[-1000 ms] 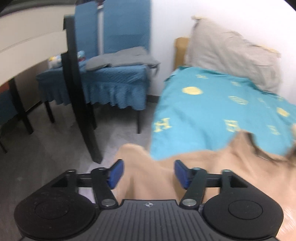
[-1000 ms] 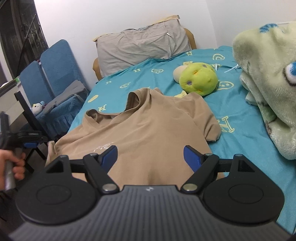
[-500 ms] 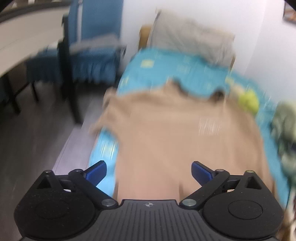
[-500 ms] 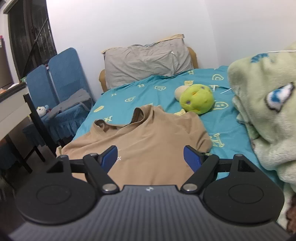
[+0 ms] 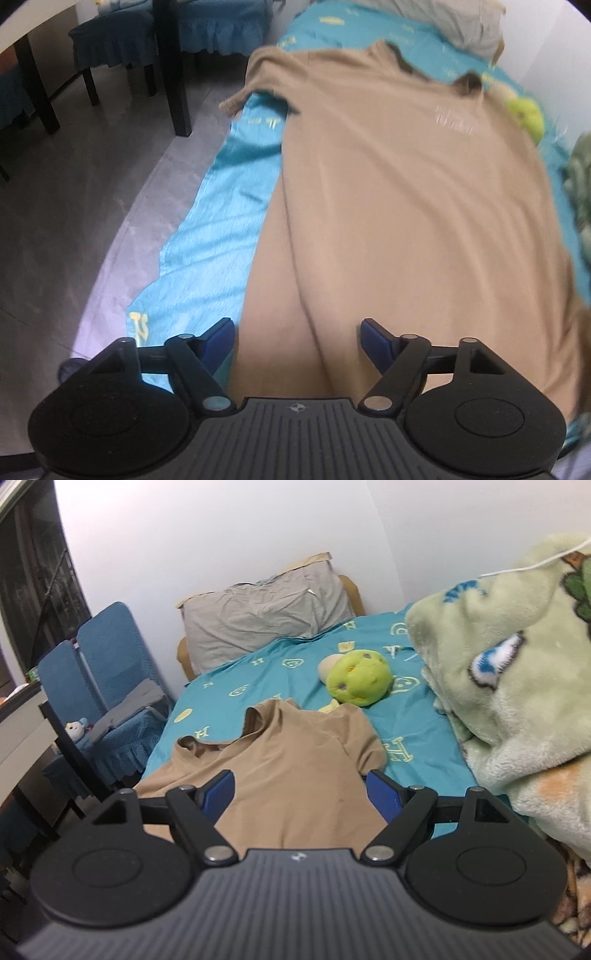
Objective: Fold clothes
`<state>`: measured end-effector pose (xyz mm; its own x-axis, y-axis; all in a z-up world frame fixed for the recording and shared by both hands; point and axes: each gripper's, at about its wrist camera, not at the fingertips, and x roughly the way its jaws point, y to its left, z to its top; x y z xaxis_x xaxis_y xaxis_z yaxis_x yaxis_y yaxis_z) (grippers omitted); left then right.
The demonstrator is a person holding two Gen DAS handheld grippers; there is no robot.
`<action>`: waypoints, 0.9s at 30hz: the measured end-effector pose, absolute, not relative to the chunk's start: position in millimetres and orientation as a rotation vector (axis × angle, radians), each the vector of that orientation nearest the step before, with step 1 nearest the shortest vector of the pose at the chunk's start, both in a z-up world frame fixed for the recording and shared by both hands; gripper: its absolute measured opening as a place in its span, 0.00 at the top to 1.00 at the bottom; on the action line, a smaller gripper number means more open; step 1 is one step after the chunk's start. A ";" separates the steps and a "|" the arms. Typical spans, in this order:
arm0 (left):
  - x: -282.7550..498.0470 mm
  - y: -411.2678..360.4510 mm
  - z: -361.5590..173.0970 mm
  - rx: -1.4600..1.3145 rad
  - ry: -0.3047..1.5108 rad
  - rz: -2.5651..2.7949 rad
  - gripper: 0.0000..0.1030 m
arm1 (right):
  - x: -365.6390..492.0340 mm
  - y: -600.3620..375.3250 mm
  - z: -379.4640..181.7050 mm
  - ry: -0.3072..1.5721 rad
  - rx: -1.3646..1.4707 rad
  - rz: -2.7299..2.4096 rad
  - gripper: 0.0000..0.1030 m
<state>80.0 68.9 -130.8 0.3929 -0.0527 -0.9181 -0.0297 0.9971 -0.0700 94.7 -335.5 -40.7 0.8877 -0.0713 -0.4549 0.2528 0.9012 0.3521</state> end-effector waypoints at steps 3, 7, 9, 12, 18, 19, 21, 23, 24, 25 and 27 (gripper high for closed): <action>80.6 70.3 -138.5 -0.085 1.192 -0.006 0.43 | 90.9 -349.3 -39.8 0.444 0.459 -0.200 0.21; 77.8 74.2 -135.0 -0.118 1.174 -0.013 0.88 | 89.9 -370.2 -37.3 0.438 0.531 -0.209 0.21; 76.0 75.9 -131.8 -0.118 1.177 -0.013 0.98 | 90.4 -378.8 -38.2 0.446 0.555 -0.209 0.21; 77.2 85.2 -122.3 -0.106 1.185 0.015 0.98 | 91.0 -389.9 -40.2 0.452 0.585 -0.226 0.21; 81.4 96.9 -110.8 -0.054 1.171 0.047 0.97 | 99.8 -415.1 -49.4 0.469 0.742 -0.191 0.21; 80.2 93.4 -107.3 -0.041 1.159 0.033 0.95 | 105.5 -419.2 -52.2 0.477 0.774 -0.183 0.21; 77.1 83.4 -98.6 -0.012 1.128 0.014 0.81 | 118.2 -427.7 -58.9 0.491 0.837 -0.166 0.20; 74.4 73.4 -88.6 -0.001 1.069 -0.004 0.70 | 132.7 -436.6 -69.7 0.503 0.910 -0.158 0.20; 73.2 68.3 -83.6 0.002 1.037 -0.013 0.63 | 140.7 -441.2 -77.2 0.514 0.956 -0.149 0.20; 71.9 63.3 -78.5 0.004 1.005 -0.023 0.58 | 148.4 -445.1 -85.9 0.527 1.004 -0.135 0.16; 71.5 57.6 -72.1 -0.044 0.946 -0.040 0.51 | 164.2 -449.8 -105.9 0.556 1.088 -0.105 0.16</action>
